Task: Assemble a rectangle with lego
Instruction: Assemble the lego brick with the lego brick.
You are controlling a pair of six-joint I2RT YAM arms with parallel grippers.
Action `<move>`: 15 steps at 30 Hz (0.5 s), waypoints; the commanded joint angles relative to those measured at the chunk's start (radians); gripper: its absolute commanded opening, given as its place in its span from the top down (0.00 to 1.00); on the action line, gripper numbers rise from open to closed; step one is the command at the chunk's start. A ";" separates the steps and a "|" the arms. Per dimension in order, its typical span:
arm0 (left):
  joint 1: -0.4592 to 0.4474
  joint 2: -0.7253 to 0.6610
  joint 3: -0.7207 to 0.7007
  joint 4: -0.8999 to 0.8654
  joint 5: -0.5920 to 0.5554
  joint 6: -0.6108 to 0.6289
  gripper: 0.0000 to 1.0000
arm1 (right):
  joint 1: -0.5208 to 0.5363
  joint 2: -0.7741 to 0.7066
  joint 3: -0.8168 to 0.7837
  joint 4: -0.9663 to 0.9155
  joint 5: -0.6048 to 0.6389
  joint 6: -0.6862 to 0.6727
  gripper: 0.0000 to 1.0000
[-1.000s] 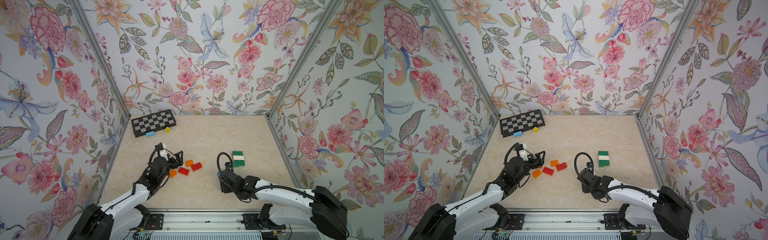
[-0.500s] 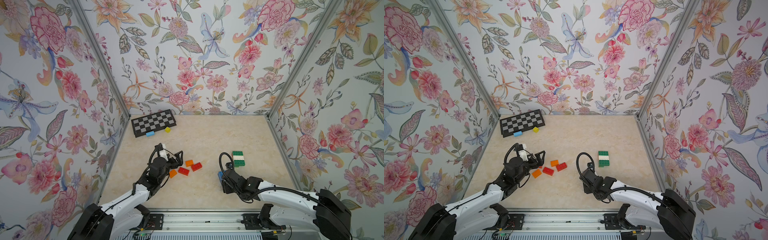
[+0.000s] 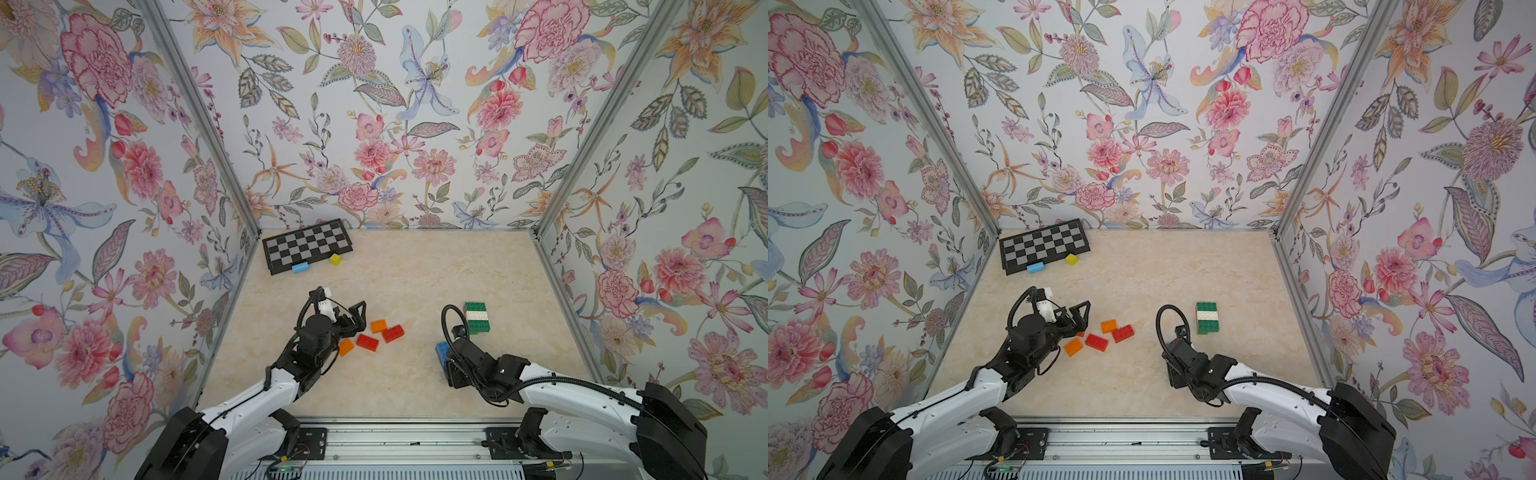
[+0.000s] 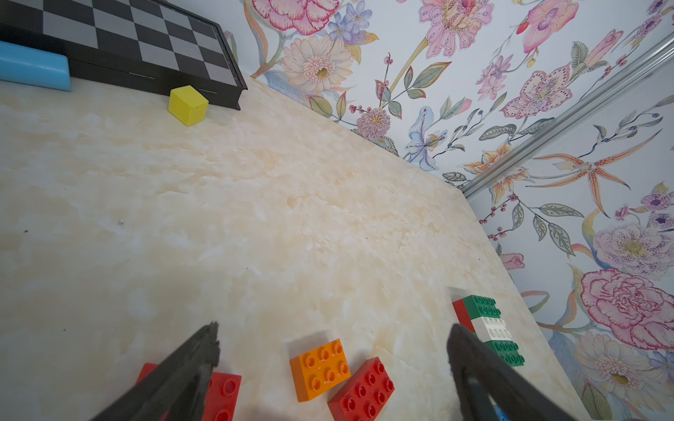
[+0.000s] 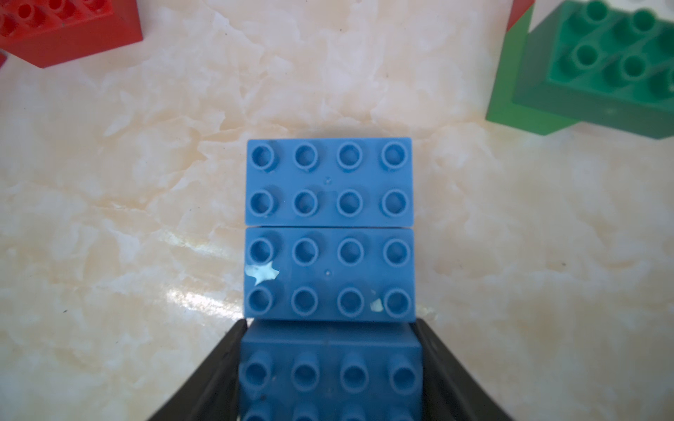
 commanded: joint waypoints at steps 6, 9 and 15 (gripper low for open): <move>-0.008 -0.004 -0.009 0.023 -0.022 -0.009 0.01 | -0.004 0.056 -0.015 0.025 -0.010 -0.011 0.65; -0.008 0.001 -0.008 0.027 -0.020 -0.009 0.01 | -0.004 0.057 -0.018 0.025 -0.003 -0.011 0.66; -0.008 0.006 -0.008 0.029 -0.019 -0.010 0.01 | -0.004 0.080 -0.013 0.025 -0.001 -0.005 0.68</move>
